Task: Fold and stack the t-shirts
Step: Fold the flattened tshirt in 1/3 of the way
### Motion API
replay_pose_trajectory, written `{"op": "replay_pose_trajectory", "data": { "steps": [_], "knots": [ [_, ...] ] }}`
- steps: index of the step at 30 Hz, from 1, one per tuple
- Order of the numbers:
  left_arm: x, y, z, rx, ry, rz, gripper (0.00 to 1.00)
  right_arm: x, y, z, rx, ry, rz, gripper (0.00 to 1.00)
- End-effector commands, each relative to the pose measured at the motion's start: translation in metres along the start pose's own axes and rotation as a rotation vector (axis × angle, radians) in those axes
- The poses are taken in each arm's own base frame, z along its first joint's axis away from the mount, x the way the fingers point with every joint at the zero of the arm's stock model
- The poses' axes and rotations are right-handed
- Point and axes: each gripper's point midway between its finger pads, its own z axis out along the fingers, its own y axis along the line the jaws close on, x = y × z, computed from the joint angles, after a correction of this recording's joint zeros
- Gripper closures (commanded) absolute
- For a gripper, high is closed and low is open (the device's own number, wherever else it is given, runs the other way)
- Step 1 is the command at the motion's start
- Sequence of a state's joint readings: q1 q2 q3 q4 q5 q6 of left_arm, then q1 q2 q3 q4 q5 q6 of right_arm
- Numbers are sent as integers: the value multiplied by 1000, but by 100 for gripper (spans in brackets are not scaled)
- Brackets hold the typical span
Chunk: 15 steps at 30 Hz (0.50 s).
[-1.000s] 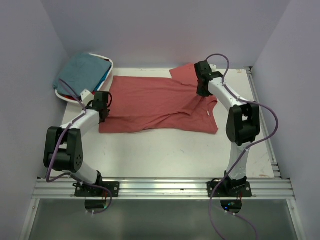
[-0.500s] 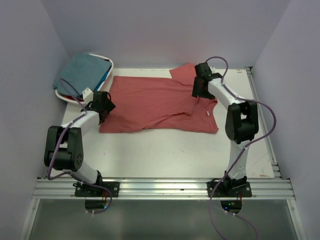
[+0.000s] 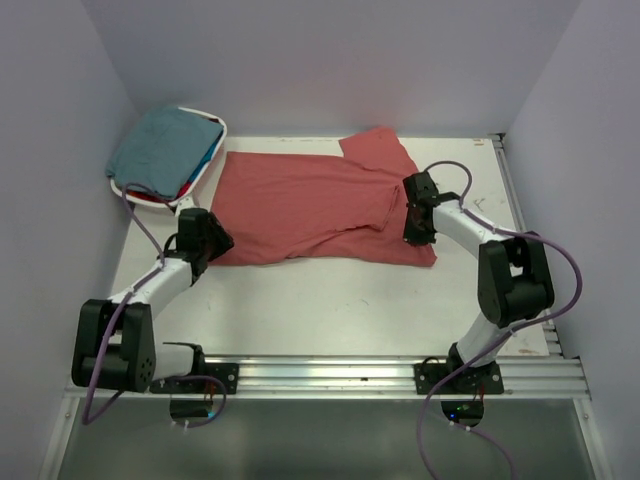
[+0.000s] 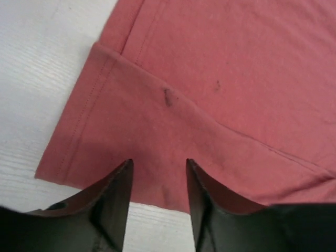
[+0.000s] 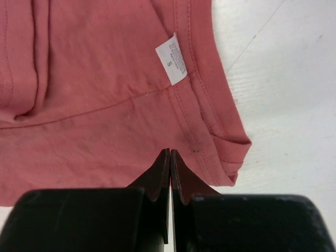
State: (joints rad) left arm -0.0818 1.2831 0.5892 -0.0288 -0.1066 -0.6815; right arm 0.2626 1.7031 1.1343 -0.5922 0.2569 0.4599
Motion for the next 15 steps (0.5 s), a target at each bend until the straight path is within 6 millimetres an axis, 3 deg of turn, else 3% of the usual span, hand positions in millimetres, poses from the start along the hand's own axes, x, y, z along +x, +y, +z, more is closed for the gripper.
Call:
{"op": "replay_pose_trajectory", "data": {
  "steps": [1,3,10,15],
  "knots": [
    [2,-15,12,97,-3,67,55,-10,19,2,-82,-27,44,100],
    [4,-15,20,96,2,75,64,-6,19,8,-76,-3,41,100],
    [30,-11,45,88,118,111,69,7,2,17,36,57,27,100],
    [43,13,44,-38,182,112,73,23,-25,26,188,133,-17,100]
  ]
}}
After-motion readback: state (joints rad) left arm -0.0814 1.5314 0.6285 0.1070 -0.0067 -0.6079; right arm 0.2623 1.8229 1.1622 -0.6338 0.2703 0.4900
